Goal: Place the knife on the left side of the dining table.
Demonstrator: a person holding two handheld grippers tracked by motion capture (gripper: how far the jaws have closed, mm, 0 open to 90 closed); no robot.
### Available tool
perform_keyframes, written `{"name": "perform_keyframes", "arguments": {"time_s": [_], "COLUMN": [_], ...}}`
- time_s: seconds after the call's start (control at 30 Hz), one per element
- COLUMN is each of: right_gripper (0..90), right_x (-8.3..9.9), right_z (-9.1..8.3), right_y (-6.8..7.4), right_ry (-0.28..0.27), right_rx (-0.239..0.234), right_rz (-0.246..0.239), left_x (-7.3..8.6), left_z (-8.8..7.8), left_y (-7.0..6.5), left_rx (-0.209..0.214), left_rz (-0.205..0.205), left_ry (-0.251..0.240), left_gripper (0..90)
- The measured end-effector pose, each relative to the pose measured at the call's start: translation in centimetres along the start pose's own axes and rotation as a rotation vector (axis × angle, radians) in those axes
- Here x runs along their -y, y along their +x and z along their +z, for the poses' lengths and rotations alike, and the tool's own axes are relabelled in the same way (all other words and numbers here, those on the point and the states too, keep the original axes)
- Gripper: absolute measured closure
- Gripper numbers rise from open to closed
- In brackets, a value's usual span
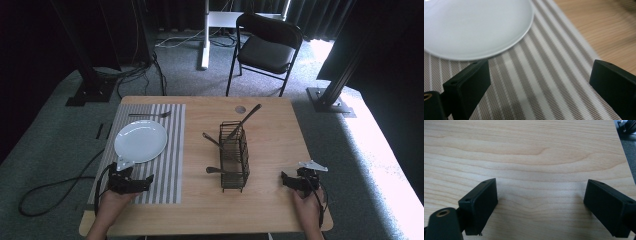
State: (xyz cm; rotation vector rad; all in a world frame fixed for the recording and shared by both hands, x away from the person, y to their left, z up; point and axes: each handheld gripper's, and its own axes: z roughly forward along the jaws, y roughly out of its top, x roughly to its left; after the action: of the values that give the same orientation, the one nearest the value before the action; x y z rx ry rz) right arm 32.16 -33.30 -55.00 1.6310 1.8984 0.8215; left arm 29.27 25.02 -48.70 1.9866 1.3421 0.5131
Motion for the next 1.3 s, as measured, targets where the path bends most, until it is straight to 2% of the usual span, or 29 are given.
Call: {"name": "perform_keyframes", "arguments": {"time_s": [0.33, 0.63, 0.83, 1.03, 1.13, 1.3], "right_gripper": [11.3, 11.3, 11.3, 11.3, 11.3, 11.3], "right_x": [0.0, 0.0, 0.0, 0.0, 0.0, 0.0], "right_z": [0.0, 0.0, 0.0, 0.0, 0.0, 0.0], "right_y": [0.0, 0.0, 0.0, 0.0, 0.0, 0.0], "right_ry": [-0.001, -0.001, -0.001, -0.001, -0.001, -0.001], "right_rx": [0.0, 0.0, 0.0, 0.0, 0.0, 0.0], "right_rz": [-0.001, -0.002, -0.002, -0.002, -0.001, -0.001], "left_x": [-2.4, -5.1, -6.8, -8.4, -9.0, -10.5], "left_z": [-0.4, -1.0, -1.2, -1.2, -1.2, -1.2], "left_y": [-1.3, -3.1, -4.2, -5.2, -5.4, -6.6], "left_rx": [0.049, 0.124, 0.146, 0.174, 0.185, 0.208], "left_rz": [0.038, 0.069, 0.108, 0.131, 0.128, 0.164], "left_ry": [-0.036, -0.068, -0.082, -0.103, -0.109, -0.12], "left_gripper": [3.6, 3.6, 3.6, 3.6, 3.6, 3.5]}}
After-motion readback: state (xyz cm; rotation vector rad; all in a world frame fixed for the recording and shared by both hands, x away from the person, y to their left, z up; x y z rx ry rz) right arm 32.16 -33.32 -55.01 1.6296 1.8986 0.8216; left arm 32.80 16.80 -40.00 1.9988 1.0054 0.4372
